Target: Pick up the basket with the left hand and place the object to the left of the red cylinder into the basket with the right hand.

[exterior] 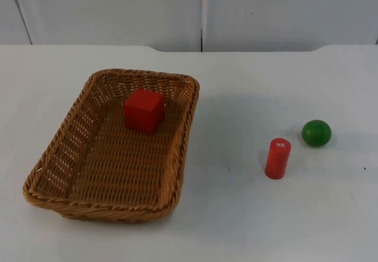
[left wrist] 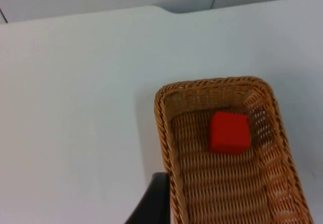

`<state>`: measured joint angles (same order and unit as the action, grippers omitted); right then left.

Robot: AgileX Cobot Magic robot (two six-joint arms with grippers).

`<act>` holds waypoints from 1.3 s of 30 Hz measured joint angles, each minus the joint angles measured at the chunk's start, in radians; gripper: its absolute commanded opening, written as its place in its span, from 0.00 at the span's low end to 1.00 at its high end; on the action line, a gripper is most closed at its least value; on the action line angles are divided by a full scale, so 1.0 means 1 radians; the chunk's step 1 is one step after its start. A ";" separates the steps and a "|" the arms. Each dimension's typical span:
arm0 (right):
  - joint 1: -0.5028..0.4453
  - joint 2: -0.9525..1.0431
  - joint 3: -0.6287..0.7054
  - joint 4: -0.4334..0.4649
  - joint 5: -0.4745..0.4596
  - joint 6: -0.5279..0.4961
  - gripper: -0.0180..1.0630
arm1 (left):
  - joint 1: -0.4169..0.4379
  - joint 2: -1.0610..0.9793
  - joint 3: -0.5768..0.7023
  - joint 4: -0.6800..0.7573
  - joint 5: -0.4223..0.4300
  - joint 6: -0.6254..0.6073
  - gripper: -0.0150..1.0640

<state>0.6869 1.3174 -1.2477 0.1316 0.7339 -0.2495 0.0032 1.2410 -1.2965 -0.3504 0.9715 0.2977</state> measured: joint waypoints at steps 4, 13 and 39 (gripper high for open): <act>0.000 -0.021 0.023 0.000 -0.015 0.004 0.73 | 0.000 -0.031 0.000 0.002 0.012 0.000 0.82; 0.000 -0.089 0.119 0.000 -0.053 0.019 0.73 | 0.000 -0.144 0.005 0.002 0.039 0.000 0.82; 0.000 -0.281 0.294 0.000 -0.072 0.051 0.73 | 0.000 -0.564 0.366 0.002 -0.072 0.014 0.82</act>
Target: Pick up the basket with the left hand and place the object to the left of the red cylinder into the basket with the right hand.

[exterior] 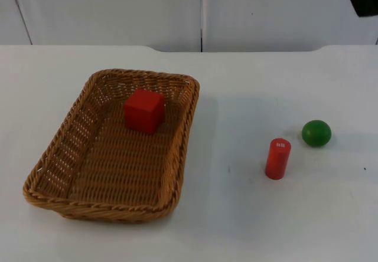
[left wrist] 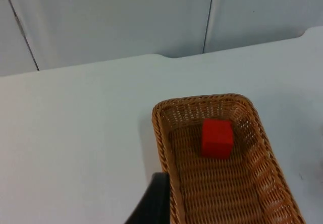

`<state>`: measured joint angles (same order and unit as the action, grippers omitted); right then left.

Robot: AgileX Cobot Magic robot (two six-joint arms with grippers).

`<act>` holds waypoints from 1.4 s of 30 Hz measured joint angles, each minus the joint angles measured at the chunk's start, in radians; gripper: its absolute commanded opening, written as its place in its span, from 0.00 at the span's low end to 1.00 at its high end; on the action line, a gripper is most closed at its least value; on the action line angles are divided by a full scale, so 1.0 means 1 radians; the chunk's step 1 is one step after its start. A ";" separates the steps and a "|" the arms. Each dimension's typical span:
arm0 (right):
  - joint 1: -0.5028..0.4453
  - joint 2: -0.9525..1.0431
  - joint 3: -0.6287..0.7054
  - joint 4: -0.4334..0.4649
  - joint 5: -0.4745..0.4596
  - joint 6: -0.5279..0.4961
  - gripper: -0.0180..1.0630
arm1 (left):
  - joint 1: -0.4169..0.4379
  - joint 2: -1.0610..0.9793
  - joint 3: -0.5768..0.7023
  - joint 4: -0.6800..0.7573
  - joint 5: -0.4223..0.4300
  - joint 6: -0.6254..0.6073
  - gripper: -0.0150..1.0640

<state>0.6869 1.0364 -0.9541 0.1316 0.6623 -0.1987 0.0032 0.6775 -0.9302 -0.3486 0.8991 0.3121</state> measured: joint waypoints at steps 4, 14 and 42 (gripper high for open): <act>0.000 -0.040 0.042 0.000 -0.008 0.002 0.73 | 0.000 -0.069 0.051 0.000 -0.004 0.000 0.82; 0.000 -0.158 0.131 -0.035 -0.037 0.053 0.73 | 0.000 -0.233 0.181 0.000 -0.005 -0.007 0.82; 0.000 -0.407 0.292 -0.083 -0.041 0.109 0.73 | 0.000 -0.500 0.185 0.131 0.145 -0.157 0.82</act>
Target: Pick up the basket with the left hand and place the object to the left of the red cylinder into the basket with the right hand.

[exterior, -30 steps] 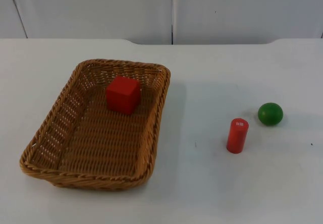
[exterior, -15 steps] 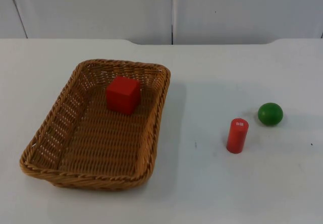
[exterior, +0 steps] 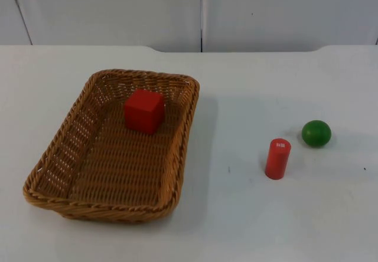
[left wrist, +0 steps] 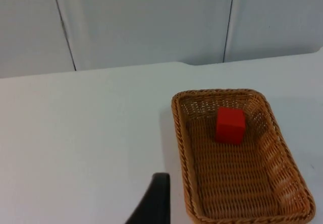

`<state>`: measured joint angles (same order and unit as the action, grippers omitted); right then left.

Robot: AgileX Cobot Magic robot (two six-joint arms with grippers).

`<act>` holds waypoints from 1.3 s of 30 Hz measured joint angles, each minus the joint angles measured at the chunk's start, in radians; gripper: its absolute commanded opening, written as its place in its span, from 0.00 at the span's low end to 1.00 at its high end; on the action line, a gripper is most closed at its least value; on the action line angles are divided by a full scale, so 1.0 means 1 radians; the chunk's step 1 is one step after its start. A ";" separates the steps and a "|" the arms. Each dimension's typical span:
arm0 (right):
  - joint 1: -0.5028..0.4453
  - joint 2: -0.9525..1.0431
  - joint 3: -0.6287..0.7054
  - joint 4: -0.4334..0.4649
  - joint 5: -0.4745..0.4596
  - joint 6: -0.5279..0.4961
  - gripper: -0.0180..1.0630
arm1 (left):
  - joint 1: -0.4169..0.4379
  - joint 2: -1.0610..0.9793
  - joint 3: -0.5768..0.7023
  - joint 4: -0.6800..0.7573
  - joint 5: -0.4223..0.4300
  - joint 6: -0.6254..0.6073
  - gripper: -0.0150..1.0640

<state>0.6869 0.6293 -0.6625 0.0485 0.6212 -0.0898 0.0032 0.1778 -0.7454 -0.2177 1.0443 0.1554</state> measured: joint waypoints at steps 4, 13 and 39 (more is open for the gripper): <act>0.000 -0.024 0.032 -0.026 0.004 0.024 0.73 | 0.000 -0.030 0.000 0.021 0.020 -0.015 0.82; 0.000 -0.117 0.054 -0.057 0.036 0.046 0.73 | 0.000 -0.102 0.068 0.037 0.016 -0.049 0.82; 0.000 -0.479 0.054 -0.147 0.305 0.083 0.73 | 0.000 -0.173 0.245 0.190 0.027 -0.148 0.82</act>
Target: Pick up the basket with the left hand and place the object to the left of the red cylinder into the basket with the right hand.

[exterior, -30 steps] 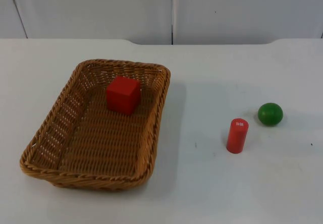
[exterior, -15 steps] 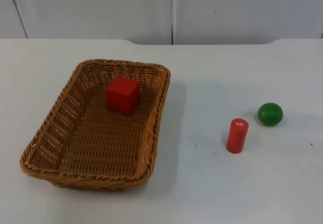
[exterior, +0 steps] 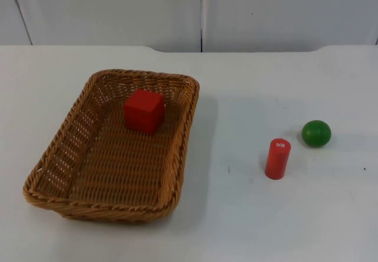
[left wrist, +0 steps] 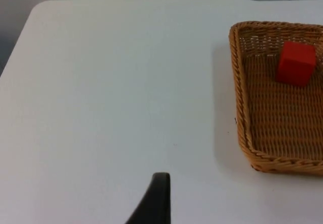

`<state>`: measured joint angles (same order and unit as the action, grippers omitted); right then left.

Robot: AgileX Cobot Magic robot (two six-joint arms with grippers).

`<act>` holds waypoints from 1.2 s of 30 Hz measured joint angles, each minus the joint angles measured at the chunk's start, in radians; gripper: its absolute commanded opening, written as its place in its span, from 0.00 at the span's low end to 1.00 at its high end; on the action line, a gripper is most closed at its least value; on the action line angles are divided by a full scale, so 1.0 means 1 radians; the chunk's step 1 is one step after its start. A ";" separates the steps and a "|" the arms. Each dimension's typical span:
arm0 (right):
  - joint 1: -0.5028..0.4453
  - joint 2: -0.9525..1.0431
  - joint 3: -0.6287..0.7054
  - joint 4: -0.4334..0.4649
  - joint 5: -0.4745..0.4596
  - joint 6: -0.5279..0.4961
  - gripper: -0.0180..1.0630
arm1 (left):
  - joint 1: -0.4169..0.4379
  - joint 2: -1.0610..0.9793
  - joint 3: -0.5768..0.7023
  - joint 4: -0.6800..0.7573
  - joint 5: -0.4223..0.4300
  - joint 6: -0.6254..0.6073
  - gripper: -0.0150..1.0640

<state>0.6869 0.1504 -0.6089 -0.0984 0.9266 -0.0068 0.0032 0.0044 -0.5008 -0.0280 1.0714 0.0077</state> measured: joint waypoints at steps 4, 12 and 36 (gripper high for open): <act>0.000 -0.040 0.000 -0.002 0.023 0.007 0.73 | 0.000 0.000 0.002 0.028 0.000 -0.029 0.82; 0.000 -0.115 0.000 -0.002 0.091 0.007 0.73 | 0.000 0.000 0.002 0.028 0.000 -0.024 0.82; 0.000 -0.148 0.092 0.043 0.169 -0.016 0.73 | 0.000 0.000 0.002 0.028 0.000 -0.016 0.82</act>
<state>0.6869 0.0020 -0.5166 -0.0554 1.0960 -0.0233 0.0032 0.0044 -0.4992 0.0000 1.0714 -0.0085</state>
